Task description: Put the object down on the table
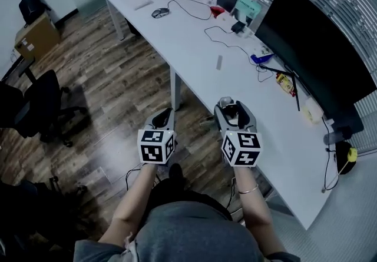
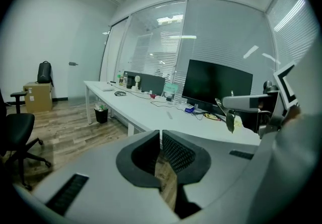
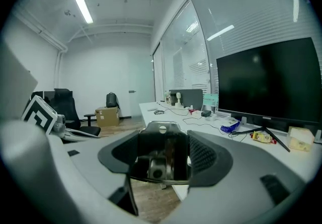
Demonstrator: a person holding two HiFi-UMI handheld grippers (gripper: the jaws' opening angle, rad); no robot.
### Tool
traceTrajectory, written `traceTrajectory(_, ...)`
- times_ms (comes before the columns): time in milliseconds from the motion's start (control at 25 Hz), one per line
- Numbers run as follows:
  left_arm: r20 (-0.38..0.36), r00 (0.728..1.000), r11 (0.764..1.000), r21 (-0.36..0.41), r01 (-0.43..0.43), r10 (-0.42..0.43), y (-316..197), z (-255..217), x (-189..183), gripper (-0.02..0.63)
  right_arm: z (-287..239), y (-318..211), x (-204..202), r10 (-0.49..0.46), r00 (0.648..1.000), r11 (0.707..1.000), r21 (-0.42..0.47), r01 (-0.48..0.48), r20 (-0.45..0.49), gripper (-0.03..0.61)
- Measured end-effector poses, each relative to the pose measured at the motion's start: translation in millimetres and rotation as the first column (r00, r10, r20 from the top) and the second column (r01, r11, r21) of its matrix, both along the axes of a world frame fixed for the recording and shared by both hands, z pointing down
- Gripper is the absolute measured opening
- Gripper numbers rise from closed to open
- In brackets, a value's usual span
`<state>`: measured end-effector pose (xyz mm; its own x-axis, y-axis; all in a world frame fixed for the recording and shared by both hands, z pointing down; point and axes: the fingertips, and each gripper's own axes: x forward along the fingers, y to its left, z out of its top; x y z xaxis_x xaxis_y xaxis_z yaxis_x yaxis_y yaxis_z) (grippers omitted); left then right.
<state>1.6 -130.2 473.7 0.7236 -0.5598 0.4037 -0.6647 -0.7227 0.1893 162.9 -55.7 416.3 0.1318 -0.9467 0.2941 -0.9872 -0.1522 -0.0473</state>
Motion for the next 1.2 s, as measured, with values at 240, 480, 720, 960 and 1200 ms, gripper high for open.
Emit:
traceTrajectory(240, -0.002, 1.000, 1.000, 0.001, 0.021, -0.021, -38.6, 0.5, -9.2, 0.031, -0.4, -42.5, -3.3, -0.025, 1.000, 1.000, -0.013, 0.025, -0.017, 0.291)
traceTrajectory(480, 0.001, 0.999, 0.999, -0.006, 0.040, -0.040, -58.9, 3.4, -8.5, 0.031, -2.5, -68.9, 6.4, -0.049, 0.998, 0.998, -0.028, 0.048, -0.039, 0.291)
traceTrajectory(720, 0.008, 0.997, 0.997, -0.007, 0.072, -0.072, -71.7, 6.8, -8.4, 0.031, -0.1, -94.6, 13.4, -0.105, 0.993, 0.994, -0.049, 0.103, -0.055, 0.291)
traceTrajectory(960, 0.011, 0.990, 0.990, -0.013, 0.143, -0.143, -93.0, 8.4, -5.5, 0.031, 2.0, -129.0, 25.9, -0.170, 0.983, 0.984, -0.068, 0.166, -0.067, 0.291)
traceTrajectory(1200, 0.013, 0.979, 0.979, -0.019, 0.204, -0.204, -113.5, 9.3, -4.4, 0.031, 2.3, -167.7, 29.2, -0.257, 0.961, 0.964, -0.096, 0.248, -0.103, 0.291)
